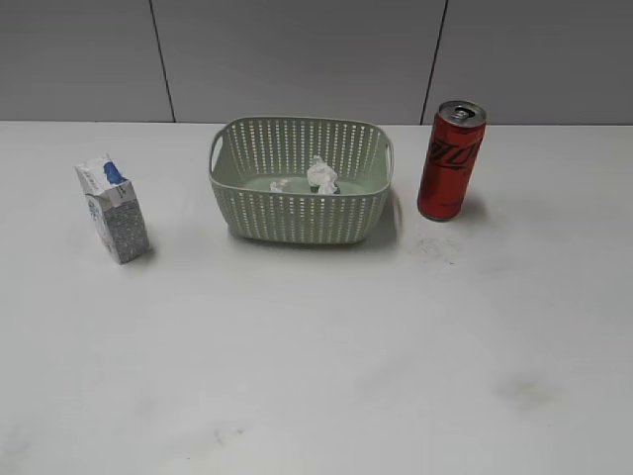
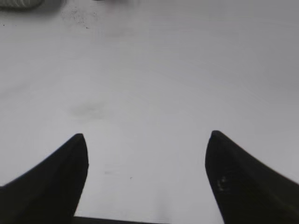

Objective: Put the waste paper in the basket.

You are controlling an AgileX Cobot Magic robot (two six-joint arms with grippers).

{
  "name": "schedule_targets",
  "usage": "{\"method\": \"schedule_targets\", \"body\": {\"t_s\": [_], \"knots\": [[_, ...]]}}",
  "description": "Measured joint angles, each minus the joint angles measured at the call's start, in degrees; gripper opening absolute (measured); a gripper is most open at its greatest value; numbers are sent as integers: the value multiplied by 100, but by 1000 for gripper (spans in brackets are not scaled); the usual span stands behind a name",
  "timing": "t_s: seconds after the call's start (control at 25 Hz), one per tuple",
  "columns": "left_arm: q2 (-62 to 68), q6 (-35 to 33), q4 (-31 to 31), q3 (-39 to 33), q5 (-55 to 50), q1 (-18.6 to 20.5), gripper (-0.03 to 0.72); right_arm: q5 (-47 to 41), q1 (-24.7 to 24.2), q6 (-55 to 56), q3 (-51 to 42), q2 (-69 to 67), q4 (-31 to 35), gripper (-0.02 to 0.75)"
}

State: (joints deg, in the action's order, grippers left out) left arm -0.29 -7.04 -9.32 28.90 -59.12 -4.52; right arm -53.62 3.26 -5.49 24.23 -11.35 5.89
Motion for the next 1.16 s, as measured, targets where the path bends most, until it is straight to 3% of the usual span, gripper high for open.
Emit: {"method": "schedule_targets", "body": {"t_s": [0.48,1.16], "knots": [[0,0,0,0,0,0,588,-15,0,-6,0,1089,0,590],[0,0,0,0,0,0,588,-21,0,-11,0,1164,-8,589]]}}
